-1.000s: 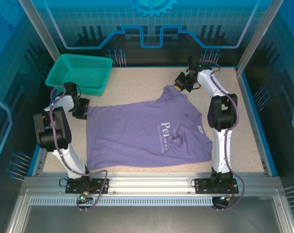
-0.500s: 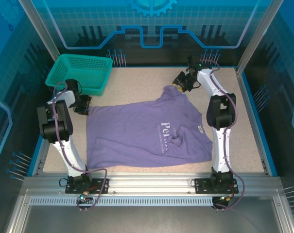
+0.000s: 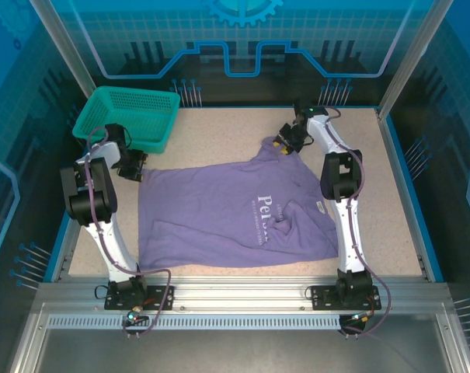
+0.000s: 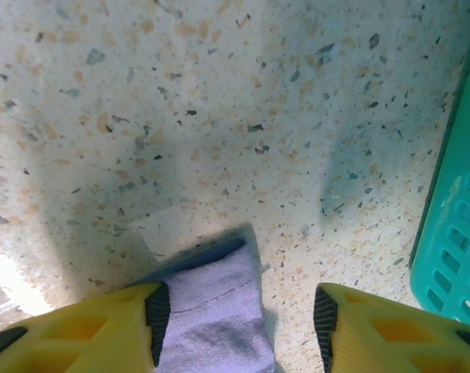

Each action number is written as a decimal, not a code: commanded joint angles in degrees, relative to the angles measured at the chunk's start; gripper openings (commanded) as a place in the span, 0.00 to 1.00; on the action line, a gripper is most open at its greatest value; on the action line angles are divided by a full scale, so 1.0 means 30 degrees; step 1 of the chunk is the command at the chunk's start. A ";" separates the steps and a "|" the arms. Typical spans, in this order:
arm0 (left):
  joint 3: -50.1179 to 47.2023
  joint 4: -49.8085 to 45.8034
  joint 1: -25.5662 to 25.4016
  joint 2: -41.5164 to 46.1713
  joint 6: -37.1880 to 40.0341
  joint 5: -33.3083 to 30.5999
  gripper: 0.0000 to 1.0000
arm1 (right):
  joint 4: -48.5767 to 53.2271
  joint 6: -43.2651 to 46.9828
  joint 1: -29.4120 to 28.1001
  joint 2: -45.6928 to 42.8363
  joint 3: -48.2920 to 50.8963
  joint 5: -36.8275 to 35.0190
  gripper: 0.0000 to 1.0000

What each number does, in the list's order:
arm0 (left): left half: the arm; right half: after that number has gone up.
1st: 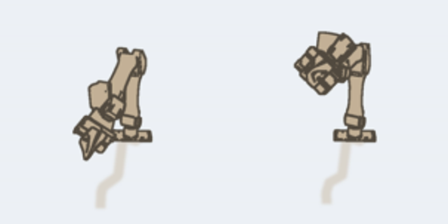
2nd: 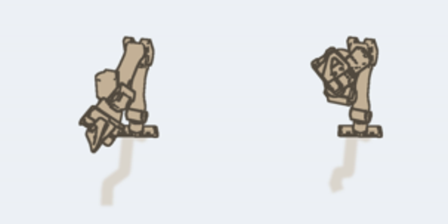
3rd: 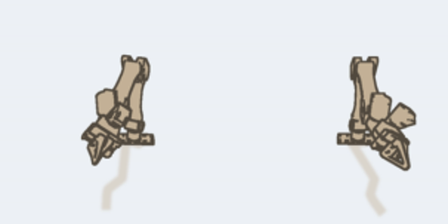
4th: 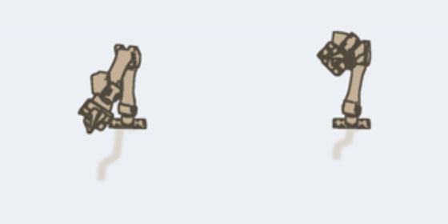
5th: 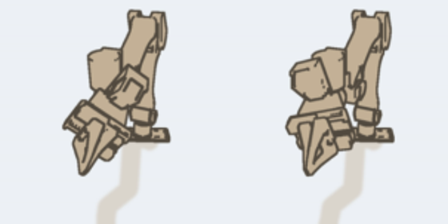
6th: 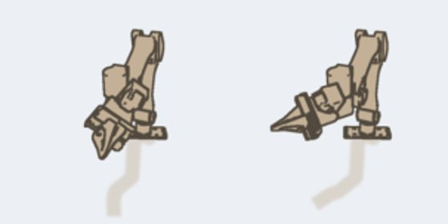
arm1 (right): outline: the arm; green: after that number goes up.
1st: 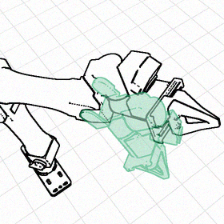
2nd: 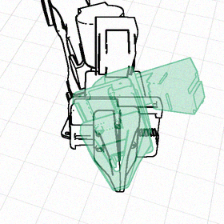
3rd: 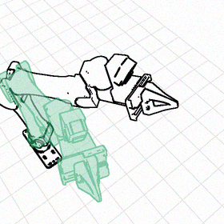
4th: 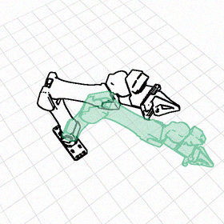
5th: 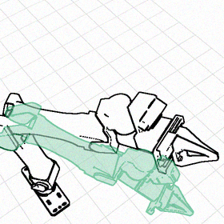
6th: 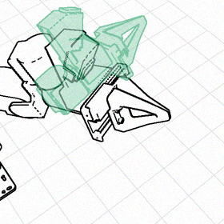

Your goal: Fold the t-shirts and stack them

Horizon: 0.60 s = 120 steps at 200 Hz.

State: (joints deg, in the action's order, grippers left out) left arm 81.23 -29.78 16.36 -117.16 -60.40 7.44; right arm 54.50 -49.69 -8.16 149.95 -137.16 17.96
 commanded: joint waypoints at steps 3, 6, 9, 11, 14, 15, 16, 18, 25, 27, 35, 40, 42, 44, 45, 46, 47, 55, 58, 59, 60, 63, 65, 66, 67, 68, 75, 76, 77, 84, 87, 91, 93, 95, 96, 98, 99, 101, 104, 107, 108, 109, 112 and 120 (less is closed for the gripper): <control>0.0213 -0.0759 0.0142 -0.0668 0.0814 0.0324 0.55 | 0.0499 -0.0275 -0.0060 0.0473 -0.0801 0.0489 0.30; 0.0211 -0.0762 0.0142 -0.0693 0.0851 0.0356 0.55 | 0.0477 -0.0259 -0.0091 0.0471 -0.0802 0.0511 0.30; 0.0204 -0.0766 0.0142 -0.0715 0.0874 0.0360 0.55 | 0.0420 -0.0272 -0.0113 0.0474 -0.0802 0.0532 0.30; 0.0192 -0.0767 0.0142 -0.0727 0.0905 0.0361 0.55 | 0.0389 -0.0301 -0.0119 0.0475 -0.0802 0.0530 0.30; 0.0172 -0.0767 0.0142 -0.0715 0.0899 0.0361 0.54 | 0.0368 -0.0306 -0.0117 0.0489 -0.0795 0.0549 0.30; 0.0185 -0.0767 0.0142 -0.0723 0.0893 0.0361 0.54 | 0.0373 -0.0294 -0.0119 0.0478 -0.0799 0.0563 0.30; 0.0177 -0.0781 0.0142 -0.0727 0.0918 0.0361 0.54 | 0.0346 -0.0303 -0.0134 0.0486 -0.0786 0.0570 0.30; 0.0171 -0.0763 0.0142 -0.0722 0.0931 0.0361 0.54 | 0.0326 -0.0302 -0.0146 0.0493 -0.0798 0.0590 0.29; 0.0099 -0.0752 0.0142 -0.0730 0.0916 0.0345 0.54 | 0.0298 -0.0324 -0.0147 0.0467 -0.0791 0.0607 0.29; 0.0100 -0.0741 0.0142 -0.0738 0.0915 0.0357 0.54 | 0.0270 -0.0314 -0.0135 0.0452 -0.0807 0.0607 0.29; 0.0060 -0.0737 0.0142 -0.0742 0.0967 0.0361 0.54 | 0.0252 -0.0350 -0.0129 0.0466 -0.0812 0.0549 0.29; 0.0025 -0.0730 0.0142 -0.0745 0.1015 0.0319 0.53 | 0.0268 -0.0375 -0.0147 0.0486 -0.0824 0.0514 0.29; 0.0023 -0.0750 0.0142 -0.0734 0.1028 0.0329 0.53 | 0.0263 -0.0400 -0.0142 0.0493 -0.0830 0.0496 0.29; 0.0023 -0.0763 0.0142 -0.0731 0.1031 0.0287 0.53 | 0.0283 -0.0421 -0.0148 0.0495 -0.0831 0.0484 0.29; 0.0023 -0.0765 0.0142 -0.0746 0.1032 0.0295 0.53 | 0.0287 -0.0439 -0.0134 0.0495 -0.0831 0.0472 0.29; 0.0008 -0.0766 0.0142 -0.0738 0.1047 0.0299 0.53 | 0.0289 -0.0449 -0.0142 0.0510 -0.0817 0.0466 0.29; 0.0001 -0.0781 0.0142 -0.0734 0.1054 0.0286 0.53 | 0.0304 -0.0438 -0.0146 0.0503 -0.0824 0.0463 0.29; -0.0019 -0.0788 0.0150 -0.0730 0.1141 0.0275 0.53 | 0.0290 -0.0461 -0.0123 0.0576 -0.0831 0.0434 0.28; -0.0008 -0.0795 0.0143 -0.0730 0.1145 0.0273 0.53 | 0.0298 -0.0469 -0.0125 0.0619 -0.0817 0.0413 0.28; -0.0022 -0.0795 0.0143 -0.0730 0.1132 0.0288 0.53 | 0.0309 -0.0478 -0.0123 0.0616 -0.0824 0.0407 0.28; -0.0014 -0.0796 0.0143 -0.0730 0.1141 0.0295 0.52 | 0.0299 -0.0482 -0.0136 0.0629 -0.0828 0.0390 0.28; -0.0059 -0.0796 0.0142 -0.0723 0.1170 0.0298 0.52 | 0.0317 -0.0501 -0.0148 0.0655 -0.0824 0.0360 0.28; -0.0064 -0.0796 0.0142 -0.0729 0.1155 0.0301 0.52 | 0.0319 -0.0490 -0.0142 0.0667 -0.0830 0.0347 0.28; -0.0065 -0.0796 0.0142 -0.0730 0.1152 0.0302 0.52 | 0.0319 -0.0518 -0.0146 0.0669 -0.0831 0.0360 0.28; -0.0065 -0.0796 0.0142 -0.0730 0.1151 0.0302 0.52 | 0.0319 -0.0532 -0.0133 0.0685 -0.0831 0.0366 0.28; -0.0065 -0.0796 0.0142 -0.0730 0.1150 0.0302 0.52 | 0.0319 -0.0524 -0.0142 0.0693 -0.0817 0.0354 0.28; -0.0076 -0.0818 0.0146 -0.0730 0.1233 0.0300 0.51 | 0.0292 -0.0570 -0.0121 0.0766 -0.0832 0.0422 0.28; -0.0071 -0.0822 0.0144 -0.0730 0.1235 0.0301 0.51 | 0.0291 -0.0572 -0.0121 0.0777 -0.0832 0.0426 0.28; -0.0068 -0.0823 0.0143 -0.0730 0.1251 0.0317 0.51 | 0.0276 -0.0588 -0.0121 0.0783 -0.0832 0.0429 0.28; -0.0065 -0.0854 0.0142 -0.0730 0.1316 0.0303 0.50 | 0.0183 -0.0612 -0.0087 0.0836 -0.0842 0.0531 0.27; -0.0065 -0.0884 0.0142 -0.0730 0.1346 0.0302 0.49 | 0.0149 -0.0605 -0.0091 0.0871 -0.0851 0.0568 0.27; -0.0062 -0.0906 0.0142 -0.0708 0.1403 0.0302 0.49 | 0.0137 -0.0635 -0.0128 0.0889 -0.0886 0.0551 0.26; -0.0064 -0.0926 0.0142 -0.0703 0.1425 0.0302 0.49 | 0.0105 -0.0656 -0.0144 0.0923 -0.0889 0.0541 0.26; -0.0065 -0.0938 0.0135 -0.0702 0.1460 0.0302 0.48 | 0.0090 -0.0661 -0.0134 0.0932 -0.0912 0.0546 0.26; -0.0051 -0.0955 0.0139 -0.0701 0.1481 0.0288 0.48 | 0.0073 -0.0647 -0.0142 0.0933 -0.0916 0.0533 0.26; -0.0047 -0.0968 0.0141 -0.0687 0.1496 0.0277 0.48 | 0.0075 -0.0644 -0.0148 0.0949 -0.0911 0.0522 0.26; -0.0056 -0.0984 0.0142 -0.0679 0.1513 0.0275 0.48 | 0.0051 -0.0668 -0.0149 0.0957 -0.0901 0.0520 0.26; -0.0063 -0.1012 0.0142 -0.0674 0.1541 0.0252 0.47 | 0.0025 -0.0664 -0.0142 0.0977 -0.0900 0.0519 0.26; -0.0043 -0.1043 0.0142 -0.0672 0.1594 0.0230 0.47 | -0.0036 -0.0692 -0.0145 0.1002 -0.0917 0.0533 0.26; -0.0022 -0.1058 0.0142 -0.0650 0.1615 0.0217 0.47 | -0.0095 -0.0754 -0.0135 0.1035 -0.0901 0.0539 0.26; -0.0029 -0.1073 0.0142 -0.0646 0.1617 0.0216 0.47 | -0.0122 -0.0767 -0.0128 0.1029 -0.0910 0.0573 0.25; -0.0018 -0.1081 0.0142 -0.0644 0.1632 0.0215 0.47 | -0.0150 -0.0788 -0.0139 0.1055 -0.0915 0.0604 0.25; -0.0027 -0.1099 0.0142 -0.0657 0.1668 0.0215 0.46 | -0.0212 -0.0788 -0.0130 0.1104 -0.0937 0.0632 0.25; 0.0000 -0.1147 0.0142 -0.0643 0.1734 0.0215 0.45 | -0.0295 -0.0900 -0.0134 0.1216 -0.1095 0.0757 0.24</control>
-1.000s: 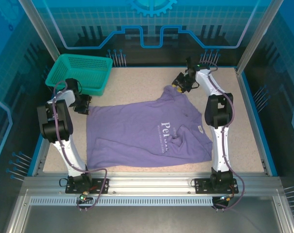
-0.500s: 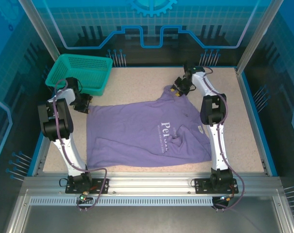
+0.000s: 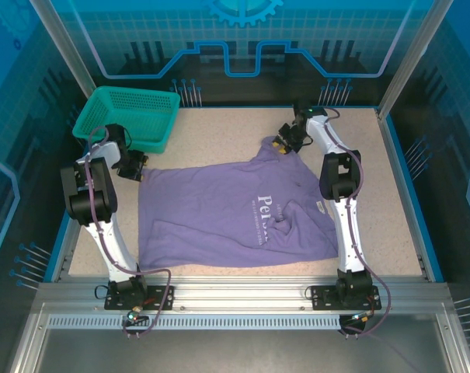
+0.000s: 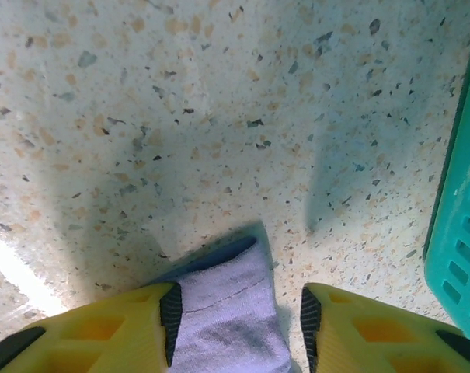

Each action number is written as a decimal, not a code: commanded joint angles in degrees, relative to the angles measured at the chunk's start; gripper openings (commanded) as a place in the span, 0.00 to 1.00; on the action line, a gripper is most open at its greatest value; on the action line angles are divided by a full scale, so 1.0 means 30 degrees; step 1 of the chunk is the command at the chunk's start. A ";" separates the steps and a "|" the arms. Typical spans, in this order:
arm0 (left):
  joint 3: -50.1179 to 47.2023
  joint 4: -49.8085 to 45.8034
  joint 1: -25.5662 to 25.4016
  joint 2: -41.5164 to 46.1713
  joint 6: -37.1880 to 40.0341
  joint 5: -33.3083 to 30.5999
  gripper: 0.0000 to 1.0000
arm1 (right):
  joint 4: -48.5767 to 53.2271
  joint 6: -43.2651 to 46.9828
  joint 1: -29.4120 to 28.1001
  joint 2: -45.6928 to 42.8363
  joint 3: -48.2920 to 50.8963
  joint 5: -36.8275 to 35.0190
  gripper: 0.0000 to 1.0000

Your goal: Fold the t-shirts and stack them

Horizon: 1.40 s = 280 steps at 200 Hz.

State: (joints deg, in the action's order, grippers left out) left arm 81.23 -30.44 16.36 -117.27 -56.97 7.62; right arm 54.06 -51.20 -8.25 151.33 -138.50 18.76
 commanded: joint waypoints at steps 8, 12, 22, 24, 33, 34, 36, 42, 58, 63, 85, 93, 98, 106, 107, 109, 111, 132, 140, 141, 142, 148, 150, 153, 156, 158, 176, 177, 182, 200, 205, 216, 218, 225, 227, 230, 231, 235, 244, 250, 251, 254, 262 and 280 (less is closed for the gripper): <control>-0.0007 -0.0958 0.0146 -0.0606 0.0671 0.0134 0.43 | -0.0121 -0.0441 -0.0108 0.0875 -0.0852 0.0527 0.23; -0.0007 -0.0984 0.0143 -0.0591 0.0679 0.0127 0.43 | -0.0101 -0.0458 -0.0120 0.0929 -0.0947 0.0517 0.23; -0.0020 -0.1007 0.0142 -0.0558 0.0720 0.0105 0.42 | -0.0098 -0.0491 -0.0102 0.1030 -0.1136 0.0491 0.22; -0.0017 -0.1007 0.0142 -0.0550 0.0734 0.0114 0.41 | -0.0115 -0.0506 -0.0094 0.1054 -0.1160 0.0507 0.21; -0.0091 -0.1016 0.0157 -0.0522 0.0795 0.0141 0.40 | -0.0167 -0.0539 -0.0117 0.1113 -0.1235 0.0549 0.19; -0.0093 -0.1016 0.0150 -0.0520 0.0796 0.0149 0.40 | -0.0173 -0.0555 -0.0119 0.1116 -0.1236 0.0560 0.19; -0.0094 -0.0995 0.0144 -0.0519 0.0804 0.0154 0.40 | -0.0178 -0.0581 -0.0113 0.1141 -0.1259 0.0591 0.19; -0.0120 -0.0998 0.0142 -0.0490 0.0833 0.0156 0.39 | -0.0232 -0.0640 -0.0070 0.1164 -0.1293 0.0647 0.18; -0.0193 -0.1064 0.0142 -0.0403 0.0943 0.0127 0.39 | -0.0353 -0.0671 -0.0113 0.1179 -0.1295 0.0713 0.19; -0.0241 -0.1075 0.0142 -0.0358 0.1000 0.0121 0.39 | -0.0383 -0.0669 -0.0118 0.1197 -0.1295 0.0725 0.20; -0.0291 -0.1090 0.0115 -0.0313 0.1106 0.0098 0.40 | -0.0516 -0.0746 -0.0112 0.1295 -0.1273 0.0884 0.24; -0.0283 -0.1105 0.0106 -0.0313 0.1142 0.0127 0.40 | -0.0558 -0.0764 -0.0115 0.1296 -0.1244 0.0936 0.26; -0.0298 -0.1089 0.0088 -0.0306 0.1165 0.0127 0.40 | -0.0588 -0.0755 -0.0120 0.1315 -0.1237 0.0909 0.26; -0.0300 -0.1105 0.0062 -0.0313 0.1188 0.0127 0.40 | -0.0644 -0.0783 -0.0104 0.1336 -0.1208 0.0923 0.27; -0.0285 -0.1119 0.0058 -0.0313 0.1183 0.0127 0.40 | -0.0646 -0.0794 -0.0112 0.1346 -0.1208 0.0923 0.28; -0.0267 -0.1130 0.0063 -0.0313 0.1201 0.0127 0.40 | -0.0669 -0.0802 -0.0104 0.1352 -0.1208 0.0923 0.28; -0.0270 -0.1118 0.0057 -0.0328 0.1220 0.0105 0.40 | -0.0690 -0.0826 -0.0109 0.1376 -0.1208 0.0923 0.28; -0.0111 -0.1232 -0.0059 -0.0371 0.1302 0.0081 0.40 | -0.0837 -0.0973 -0.0093 0.1565 -0.1237 0.0944 0.28; -0.0080 -0.1278 -0.0090 -0.0401 0.1306 0.0068 0.40 | -0.0922 -0.1052 -0.0098 0.1689 -0.1235 0.1049 0.27; -0.0073 -0.1280 -0.0091 -0.0416 0.1300 0.0068 0.40 | -0.0932 -0.1060 -0.0095 0.1683 -0.1236 0.1059 0.27; -0.0069 -0.1280 -0.0092 -0.0423 0.1327 0.0068 0.40 | -0.0951 -0.1049 -0.0079 0.1695 -0.1251 0.1079 0.26; -0.0010 -0.1324 -0.0120 -0.0430 0.1346 0.0054 0.41 | -0.1019 -0.1088 -0.0089 0.1762 -0.1235 0.1125 0.25; 0.0000 -0.1335 -0.0121 -0.0445 0.1366 0.0043 0.41 | -0.1048 -0.1088 -0.0091 0.1779 -0.1236 0.1113 0.24; 0.0016 -0.1342 -0.0136 -0.0450 0.1395 0.0032 0.40 | -0.1097 -0.1118 -0.0088 0.1800 -0.1237 0.1166 0.23; 0.0036 -0.1376 -0.0149 -0.0459 0.1403 0.0038 0.40 | -0.1155 -0.1137 -0.0076 0.1835 -0.1251 0.1173 0.23; 0.0041 -0.1407 -0.0150 -0.0459 0.1410 0.0024 0.40 | -0.1170 -0.1129 -0.0088 0.1863 -0.1241 0.1183 0.22; 0.0078 -0.1537 -0.0208 -0.0470 0.1498 -0.0062 0.40 | -0.1506 -0.1270 -0.0086 0.1963 -0.1239 0.1275 0.17; 0.0079 -0.1526 -0.0209 -0.0465 0.1514 -0.0070 0.40 | -0.1531 -0.1286 -0.0089 0.1966 -0.1238 0.1260 0.17; 0.0109 -0.1583 -0.0209 -0.0475 0.1536 -0.0103 0.40 | -0.1620 -0.1358 -0.0080 0.1966 -0.1241 0.1274 0.15; 0.0136 -0.1661 -0.0224 -0.0460 0.1616 -0.0137 0.40 | -0.1903 -0.1505 -0.0053 0.2014 -0.1266 0.1289 0.06; 0.0140 -0.1686 -0.0238 -0.0452 0.1637 -0.0122 0.40 | -0.1940 -0.1557 -0.0033 0.2034 -0.1251 0.1249 0.04; 0.0198 -0.1748 -0.0264 -0.0423 0.1672 -0.0166 0.40 | -0.2047 -0.1617 -0.0028 0.2028 -0.1310 0.1289 0.01; 0.0213 -0.1749 -0.0267 -0.0429 0.1667 -0.0166 0.40 | -0.2052 -0.1623 -0.0010 0.2028 -0.1321 0.1285 0.00; 0.0224 -0.1784 -0.0268 -0.0403 0.1711 -0.0193 0.41 | -0.2062 -0.1670 -0.0026 0.2000 -0.1352 0.1392 0.00; 0.0227 -0.1795 -0.0268 -0.0402 0.1728 -0.0195 0.40 | -0.2063 -0.1680 -0.0009 0.1970 -0.1368 0.1414 0.00; 0.0253 -0.1806 -0.0268 -0.0375 0.1748 -0.0221 0.40 | -0.2096 -0.1705 0.0018 0.1933 -0.1381 0.1460 0.00; 0.0255 -0.1807 -0.0282 -0.0374 0.1756 -0.0223 0.40 | -0.2090 -0.1694 0.0007 0.1937 -0.1382 0.1485 0.00; 0.0281 -0.1854 -0.0269 -0.0344 0.1787 -0.0252 0.40 | -0.2084 -0.1712 0.0034 0.1893 -0.1383 0.1528 0.00; 0.0338 -0.1906 -0.0303 -0.0262 0.1878 -0.0327 0.40 | -0.2027 -0.1636 0.0091 0.1719 -0.1375 0.1551 0.00; 0.0367 -0.1926 -0.0293 -0.0227 0.1929 -0.0367 0.41 | -0.1863 -0.1539 0.0090 0.1550 -0.1353 0.1524 0.00; 0.0370 -0.1925 -0.0295 -0.0212 0.1949 -0.0369 0.41 | -0.1842 -0.1509 0.0116 0.1526 -0.1339 0.1517 0.00; 0.0374 -0.1976 -0.0297 -0.0198 0.1977 -0.0371 0.40 | -0.1786 -0.1431 0.0140 0.1427 -0.1305 0.1473 0.00; 0.0403 -0.1976 -0.0298 -0.0145 0.2017 -0.0400 0.40 | -0.1674 -0.1254 0.0198 0.1097 -0.1065 0.1491 0.00; 0.0360 -0.1954 -0.0345 -0.0007 0.2090 -0.0430 0.40 | -0.2121 -0.1065 0.0422 0.0086 0.0208 0.1941 0.00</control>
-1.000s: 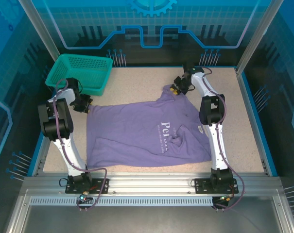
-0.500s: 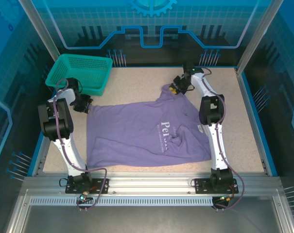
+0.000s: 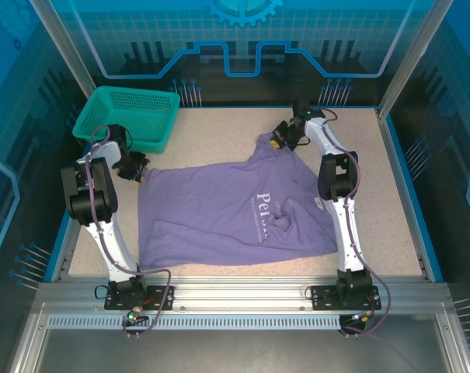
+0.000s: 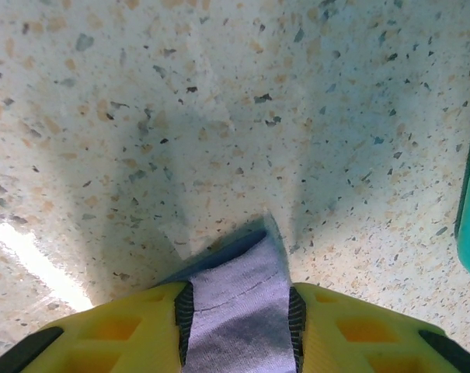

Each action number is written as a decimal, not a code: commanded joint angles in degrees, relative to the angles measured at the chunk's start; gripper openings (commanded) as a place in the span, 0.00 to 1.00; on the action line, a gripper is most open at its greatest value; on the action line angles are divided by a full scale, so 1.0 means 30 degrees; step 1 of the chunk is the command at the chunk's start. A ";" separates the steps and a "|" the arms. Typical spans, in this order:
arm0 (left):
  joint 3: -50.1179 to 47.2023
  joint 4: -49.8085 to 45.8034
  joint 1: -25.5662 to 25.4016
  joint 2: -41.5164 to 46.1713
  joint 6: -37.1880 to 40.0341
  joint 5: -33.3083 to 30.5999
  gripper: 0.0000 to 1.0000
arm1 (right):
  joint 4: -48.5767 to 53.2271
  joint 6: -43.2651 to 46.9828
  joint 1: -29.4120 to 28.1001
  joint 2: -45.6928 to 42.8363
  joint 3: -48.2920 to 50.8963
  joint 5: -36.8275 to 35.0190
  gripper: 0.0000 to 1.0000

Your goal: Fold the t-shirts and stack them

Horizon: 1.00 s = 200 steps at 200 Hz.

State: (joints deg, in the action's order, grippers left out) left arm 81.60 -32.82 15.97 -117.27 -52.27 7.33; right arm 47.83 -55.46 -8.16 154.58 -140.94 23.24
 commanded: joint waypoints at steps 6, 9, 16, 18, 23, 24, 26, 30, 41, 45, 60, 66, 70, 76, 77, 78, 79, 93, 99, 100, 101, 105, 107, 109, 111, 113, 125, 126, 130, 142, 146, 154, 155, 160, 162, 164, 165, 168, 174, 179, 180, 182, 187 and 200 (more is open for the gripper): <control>0.0221 -0.1068 -0.0210 0.0035 0.0585 -0.0335 0.40 | -0.0312 0.0387 0.0466 -0.1361 0.1496 0.0671 0.00; 0.0173 -0.1009 -0.0223 0.0078 0.0604 -0.0335 0.40 | -0.0419 0.0430 0.0509 -0.1546 0.1730 0.0782 0.00; 0.0056 -0.0789 -0.0237 0.0194 0.0636 -0.0291 0.39 | -0.0629 0.0549 0.0599 -0.1992 0.2164 0.0970 0.00; 0.0033 -0.0716 -0.0250 0.0246 0.0636 -0.0280 0.38 | -0.0646 0.0621 0.0623 -0.2135 0.2262 0.1052 0.00; -0.0103 -0.0491 -0.0254 0.0382 0.0664 -0.0236 0.36 | -0.0731 0.0806 0.0656 -0.2412 0.2476 0.1105 0.00; -0.0131 -0.0401 -0.0254 0.0415 0.0665 -0.0227 0.36 | -0.0735 0.0828 0.0663 -0.2463 0.2522 0.1117 0.00; -0.0211 -0.0304 -0.0254 0.0470 0.0666 -0.0198 0.35 | -0.0739 0.0948 0.0661 -0.2604 0.2607 0.1126 0.00; -0.0311 -0.0048 -0.0281 0.0613 0.0680 -0.0129 0.33 | -0.0739 0.1124 0.0663 -0.2787 0.2770 0.1182 0.00; -0.0686 0.0720 -0.0281 0.0983 0.0707 0.0165 0.27 | -0.0696 0.1624 0.0668 -0.3412 0.3149 0.1338 0.00; -0.0799 0.0957 -0.0283 0.1121 0.0745 0.0231 0.24 | -0.0642 0.1780 0.0667 -0.3601 0.3268 0.1369 0.00; -0.1037 0.1646 -0.0283 0.1568 0.0964 0.0533 0.18 | -0.0251 0.2406 0.0675 -0.4347 0.3707 0.1264 0.00; -0.1139 0.1857 -0.0282 0.1742 0.1068 0.0650 0.14 | -0.0153 0.2654 0.0699 -0.4733 0.4047 0.1192 0.00; -0.1177 0.1975 -0.0268 0.1884 0.1136 0.0686 0.12 | -0.0161 0.2749 0.0714 -0.4962 0.4293 0.1151 0.00; -0.1282 0.2127 -0.0283 0.2087 0.1277 0.0691 0.10 | -0.0263 0.2852 0.0735 -0.5332 0.4720 0.1164 0.00; -0.1321 0.2153 -0.0283 0.2132 0.1294 0.0691 0.09 | -0.0267 0.2877 0.0747 -0.5373 0.4772 0.1146 0.00; -0.1356 0.2181 -0.0283 0.2184 0.1317 0.0691 0.09 | -0.0284 0.2889 0.0753 -0.5438 0.4827 0.1138 0.00; -0.1388 0.2224 -0.0298 0.2224 0.1343 0.0691 0.09 | -0.0292 0.2910 0.0753 -0.5514 0.4898 0.1131 0.00; -0.1838 0.2754 -0.0312 0.2897 0.1620 0.0609 0.07 | -0.0318 0.3230 0.0787 -0.6114 0.5544 0.1196 0.00; -0.2065 0.3000 -0.0312 0.3207 0.1730 0.0603 0.07 | -0.0232 0.3345 0.0804 -0.6321 0.5749 0.1257 0.00; -0.2108 0.3044 -0.0312 0.3249 0.1740 0.0603 0.07 | -0.0207 0.3372 0.0810 -0.6337 0.5784 0.1281 0.00; -0.2145 0.3080 -0.0312 0.3314 0.1759 0.0603 0.07 | -0.0210 0.3400 0.0814 -0.6359 0.5816 0.1293 0.00; -0.2304 0.3254 -0.0312 0.3519 0.1825 0.0593 0.07 | -0.0161 0.3447 0.0822 -0.6477 0.5969 0.1346 0.00; -0.2380 0.3305 -0.0312 0.3604 0.1849 0.0600 0.07 | -0.0163 0.3477 0.0833 -0.6544 0.6062 0.1395 0.00; -0.2444 0.3377 -0.0334 0.3706 0.1899 0.0617 0.07 | -0.0156 0.3521 0.0836 -0.6612 0.6136 0.1452 0.00; -0.2503 0.3408 -0.0333 0.3782 0.1963 0.0613 0.07 | -0.0140 0.3540 0.0865 -0.6681 0.6228 0.1495 0.00; -0.2562 0.3483 -0.0339 0.3867 0.1973 0.0627 0.08 | -0.0150 0.3537 0.0873 -0.6756 0.6310 0.1557 0.00; -0.2894 0.3694 -0.0342 0.4414 0.2216 0.0683 0.08 | -0.0243 0.3554 0.0933 -0.7005 0.6910 0.2012 0.00; -0.2933 0.3684 -0.0342 0.4438 0.2246 0.0687 0.08 | -0.0257 0.3550 0.0963 -0.7015 0.6950 0.2054 0.00; -0.3032 0.3706 -0.0355 0.4578 0.2308 0.0690 0.08 | -0.0297 0.3550 0.1013 -0.7395 0.7163 0.2230 0.00; -0.3377 0.3716 -0.0396 0.5069 0.2528 0.0731 0.07 | -0.0094 0.3643 0.1135 -0.7881 0.7603 0.2565 0.00; -0.3521 0.3744 -0.0400 0.5245 0.2593 0.0755 0.07 | 0.0053 0.3797 0.1168 -0.8048 0.7712 0.2575 0.00; -0.3918 0.3848 -0.0428 0.5702 0.2654 0.0855 0.07 | 0.0332 0.4098 0.1230 -0.8409 0.7976 0.2512 0.00; -0.3972 0.3849 -0.0429 0.5756 0.2656 0.0861 0.07 | 0.0353 0.4144 0.1229 -0.8450 0.8011 0.2494 0.00; -0.4279 0.3945 -0.0452 0.6050 0.2678 0.0920 0.07 | 0.0427 0.4351 0.1277 -0.8786 0.8289 0.2411 0.00; -0.4412 0.3983 -0.0457 0.6148 0.2707 0.0938 0.07 | 0.0409 0.4443 0.1283 -0.8901 0.8422 0.2416 0.00; -0.4526 0.4022 -0.0480 0.6268 0.2714 0.0972 0.06 | 0.0390 0.4503 0.1300 -0.9047 0.8572 0.2417 0.00; -0.4614 0.4038 -0.0484 0.6317 0.2701 0.0978 0.06 | 0.0367 0.4537 0.1293 -0.9106 0.8631 0.2418 0.00; -0.4778 0.4053 -0.0488 0.6467 0.2740 0.1005 0.06 | 0.0285 0.4626 0.1330 -0.9296 0.8903 0.2462 0.00; -0.5099 0.4083 -0.0499 0.6687 0.2796 0.1053 0.05 | 0.0145 0.4735 0.1366 -0.9673 0.9421 0.2545 0.00; -0.5332 0.4098 -0.0517 0.6814 0.2837 0.1091 0.04 | 0.0065 0.4845 0.1410 -0.9950 0.9819 0.2553 0.00; -0.5383 0.4105 -0.0517 0.6839 0.2850 0.1096 0.05 | 0.0044 0.4869 0.1436 -0.9997 0.9929 0.2544 0.00; -0.5457 0.4075 -0.0510 0.6858 0.2860 0.1121 0.05 | 0.0035 0.4902 0.1455 -1.0068 1.0077 0.2537 0.00; -0.5583 0.4033 -0.0488 0.6863 0.2905 0.1180 0.06 | 0.0010 0.4998 0.1483 -1.0265 1.0395 0.2535 0.00; -0.5653 0.3798 -0.0491 0.6710 0.3010 0.1326 0.17 | 0.0008 0.5241 0.1591 -1.0473 1.1018 0.2659 0.00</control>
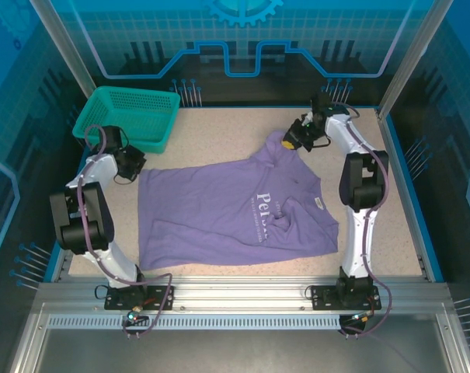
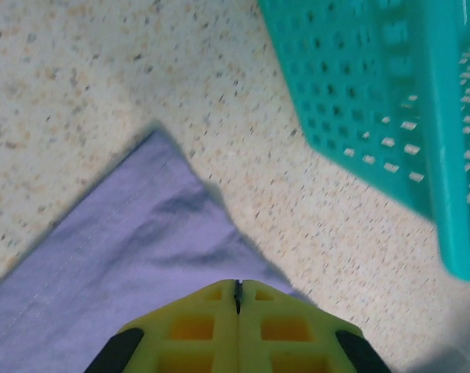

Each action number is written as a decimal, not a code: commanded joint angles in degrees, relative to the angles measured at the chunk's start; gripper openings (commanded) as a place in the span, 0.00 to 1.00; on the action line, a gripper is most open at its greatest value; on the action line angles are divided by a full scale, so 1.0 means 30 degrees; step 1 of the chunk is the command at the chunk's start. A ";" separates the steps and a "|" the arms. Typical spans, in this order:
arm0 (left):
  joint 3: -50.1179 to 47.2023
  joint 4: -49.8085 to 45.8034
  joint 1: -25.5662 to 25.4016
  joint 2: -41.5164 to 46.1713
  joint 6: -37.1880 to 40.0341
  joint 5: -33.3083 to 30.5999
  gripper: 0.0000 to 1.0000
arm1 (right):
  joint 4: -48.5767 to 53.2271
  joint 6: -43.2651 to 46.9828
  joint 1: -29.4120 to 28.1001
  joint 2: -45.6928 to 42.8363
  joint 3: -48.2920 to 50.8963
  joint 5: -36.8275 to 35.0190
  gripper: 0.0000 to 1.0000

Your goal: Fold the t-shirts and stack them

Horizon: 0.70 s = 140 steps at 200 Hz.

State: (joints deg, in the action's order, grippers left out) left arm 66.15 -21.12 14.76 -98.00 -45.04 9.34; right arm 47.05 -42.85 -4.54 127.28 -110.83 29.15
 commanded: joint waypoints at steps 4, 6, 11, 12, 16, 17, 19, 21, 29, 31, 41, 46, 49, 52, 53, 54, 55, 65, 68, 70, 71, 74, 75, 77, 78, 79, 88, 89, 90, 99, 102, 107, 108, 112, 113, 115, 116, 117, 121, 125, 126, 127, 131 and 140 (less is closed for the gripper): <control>-0.0441 -0.0220 -0.0102 0.0182 0.0569 0.0668 0.20 | 0.0306 0.1090 0.0390 -0.1404 0.1096 0.0711 0.00; -0.0410 -0.0282 -0.0099 0.0118 0.0525 0.0687 0.21 | 0.0312 0.1120 0.0411 -0.1403 0.1166 0.0721 0.00; -0.0214 -0.0566 -0.0103 -0.0056 0.0446 0.0708 0.24 | 0.0371 0.1182 0.0424 -0.1432 0.1329 0.0728 0.00; -0.0175 -0.0615 -0.0095 -0.0102 0.0434 0.0701 0.24 | 0.0386 0.1200 0.0411 -0.1437 0.1367 0.0751 0.00; 0.0015 -0.0845 -0.0106 -0.0263 0.0381 0.0705 0.28 | 0.0403 0.1242 0.0407 -0.1441 0.1477 0.0771 0.00; 0.0072 -0.0886 -0.0097 -0.0308 0.0372 0.0700 0.29 | 0.0417 0.1259 0.0403 -0.1441 0.1514 0.0772 0.00; 0.0180 -0.0998 -0.0112 -0.0378 0.0351 0.0703 0.31 | 0.0413 0.1286 0.0400 -0.1464 0.1579 0.0773 0.00; 0.0295 -0.1091 -0.0116 -0.0476 0.0339 0.0696 0.34 | 0.0404 0.1300 0.0406 -0.1484 0.1639 0.0787 0.00; 0.0855 -0.1719 -0.0153 -0.0875 0.0236 0.0443 0.41 | 0.0323 0.1376 0.0410 -0.1597 0.1917 0.0849 0.00; 0.1020 -0.1894 -0.0170 -0.0959 0.0222 0.0331 0.42 | 0.0316 0.1389 0.0401 -0.1627 0.2009 0.0843 0.00; 0.1800 -0.2746 -0.0204 -0.1492 0.0072 -0.0212 0.47 | 0.0201 0.1520 0.0381 -0.1838 0.2392 0.0804 0.00; 0.2186 -0.3173 -0.0205 -0.1758 -0.0164 -0.0561 0.49 | 0.0172 0.1591 0.0381 -0.1920 0.2595 0.0798 0.00; 0.2388 -0.3445 -0.0205 -0.1916 -0.0358 -0.0774 0.50 | 0.0142 0.1648 0.0371 -0.1978 0.2696 0.0794 0.00; 0.2542 -0.3707 -0.0205 -0.2075 -0.0631 -0.1002 0.51 | 0.0113 0.1670 0.0391 -0.2018 0.2808 0.0783 0.00; 0.2594 -0.3752 -0.0205 -0.2137 -0.0705 -0.1033 0.51 | 0.0111 0.1678 0.0380 -0.2037 0.2853 0.0793 0.00; 0.2635 -0.3805 -0.0205 -0.2167 -0.0771 -0.1107 0.52 | 0.0124 0.1682 0.0389 -0.2047 0.2876 0.0812 0.00; 0.2671 -0.3845 -0.0205 -0.2227 -0.0848 -0.1144 0.52 | 0.0102 0.1684 0.0394 -0.2052 0.2902 0.0822 0.00; 0.2877 -0.3868 -0.0205 -0.2685 -0.1735 -0.1383 0.52 | 0.0028 0.1764 0.0394 -0.2165 0.3208 0.0827 0.00; 0.2907 -0.3814 -0.0205 -0.2816 -0.1990 -0.1433 0.52 | 0.0022 0.1787 0.0398 -0.2173 0.3263 0.0857 0.00; 0.2910 -0.3780 -0.0205 -0.2909 -0.2158 -0.1457 0.52 | -0.0016 0.1799 0.0384 -0.2196 0.3334 0.0860 0.00; 0.2925 -0.3760 -0.0205 -0.2949 -0.2245 -0.1465 0.52 | -0.0012 0.1786 0.0362 -0.2200 0.3351 0.0860 0.00; 0.2953 -0.3728 -0.0205 -0.3083 -0.2552 -0.1513 0.51 | -0.0009 0.1801 0.0379 -0.2229 0.3435 0.0868 0.00; 0.2961 -0.3719 -0.0205 -0.3124 -0.2632 -0.1538 0.51 | -0.0009 0.1802 0.0389 -0.2245 0.3460 0.0879 0.00; 0.2989 -0.3713 -0.0205 -0.3250 -0.2832 -0.1570 0.51 | -0.0009 0.1825 0.0374 -0.2258 0.3493 0.0865 0.00; 0.3009 -0.3711 -0.0205 -0.3281 -0.2933 -0.1595 0.52 | -0.0009 0.1814 0.0357 -0.2275 0.3518 0.0878 0.00; 0.3004 -0.3711 -0.0205 -0.3311 -0.3013 -0.1637 0.52 | -0.0023 0.1823 0.0363 -0.2283 0.3531 0.0884 0.00; 0.3028 -0.3541 -0.0184 -0.3580 -0.3800 -0.1892 0.51 | -0.0117 0.1803 0.0344 -0.2389 0.3713 0.0887 0.00; 0.3013 -0.3508 -0.0194 -0.3607 -0.3886 -0.1918 0.51 | -0.0121 0.1803 0.0357 -0.2399 0.3731 0.0889 0.00; 0.3006 -0.3478 -0.0185 -0.3635 -0.3944 -0.1945 0.51 | -0.0138 0.1803 0.0363 -0.2418 0.3754 0.0889 0.00; 0.2919 -0.3295 -0.0192 -0.3775 -0.4643 -0.2286 0.50 | -0.0168 0.1825 0.0369 -0.2509 0.3828 0.0908 0.00; 0.2890 -0.3241 -0.0166 -0.3827 -0.4851 -0.2356 0.50 | -0.0182 0.1831 0.0355 -0.2538 0.3850 0.0903 0.00; 0.2853 -0.3125 -0.0187 -0.3902 -0.5114 -0.2486 0.50 | -0.0157 0.1875 0.0358 -0.2576 0.3858 0.0883 0.00; 0.2838 -0.3110 -0.0181 -0.3929 -0.5188 -0.2507 0.50 | -0.0156 0.1883 0.0334 -0.2580 0.3847 0.0872 0.00; 0.2892 -0.3081 -0.0203 -0.4002 -0.5326 -0.2617 0.50 | -0.0128 0.1912 0.0362 -0.2619 0.3865 0.0861 0.00; 0.2901 -0.3074 -0.0204 -0.4037 -0.5352 -0.2631 0.50 | -0.0127 0.1916 0.0365 -0.2631 0.3865 0.0861 0.00; 0.2923 -0.3068 -0.0204 -0.4093 -0.5372 -0.2679 0.50 | -0.0097 0.1934 0.0361 -0.2640 0.3866 0.0839 0.00; 0.2946 -0.3067 -0.0205 -0.4113 -0.5390 -0.2721 0.50 | -0.0082 0.1942 0.0350 -0.2641 0.3866 0.0835 0.00; 0.2987 -0.3066 -0.0205 -0.4151 -0.5399 -0.2757 0.50 | -0.0089 0.1960 0.0360 -0.2657 0.3866 0.0819 0.00; 0.3102 -0.3106 -0.0205 -0.4301 -0.5448 -0.2854 0.50 | -0.0072 0.2000 0.0363 -0.2671 0.3884 0.0814 0.00; 0.3249 -0.3186 -0.0205 -0.4476 -0.5416 -0.2923 0.50 | -0.0060 0.2022 0.0367 -0.2714 0.3880 0.0801 0.00; 0.3300 -0.3199 -0.0205 -0.4523 -0.5412 -0.2945 0.50 | -0.0078 0.2030 0.0368 -0.2722 0.3887 0.0802 0.00; 0.3340 -0.3220 -0.0205 -0.4562 -0.5410 -0.2957 0.50 | -0.0073 0.2034 0.0369 -0.2727 0.3891 0.0802 0.00; 0.3557 -0.3372 -0.0205 -0.4779 -0.5381 -0.2984 0.50 | -0.0064 0.2057 0.0362 -0.2756 0.3913 0.0795 0.00; 0.4081 -0.3631 -0.0204 -0.5228 -0.5124 -0.3058 0.50 | -0.0034 0.2067 0.0369 -0.2789 0.3948 0.0788 0.00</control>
State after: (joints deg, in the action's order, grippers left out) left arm 74.35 -29.39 14.44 -110.45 -57.93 2.96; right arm 46.85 -38.06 -3.97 122.13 -99.31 30.48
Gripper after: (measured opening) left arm 0.500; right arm 0.051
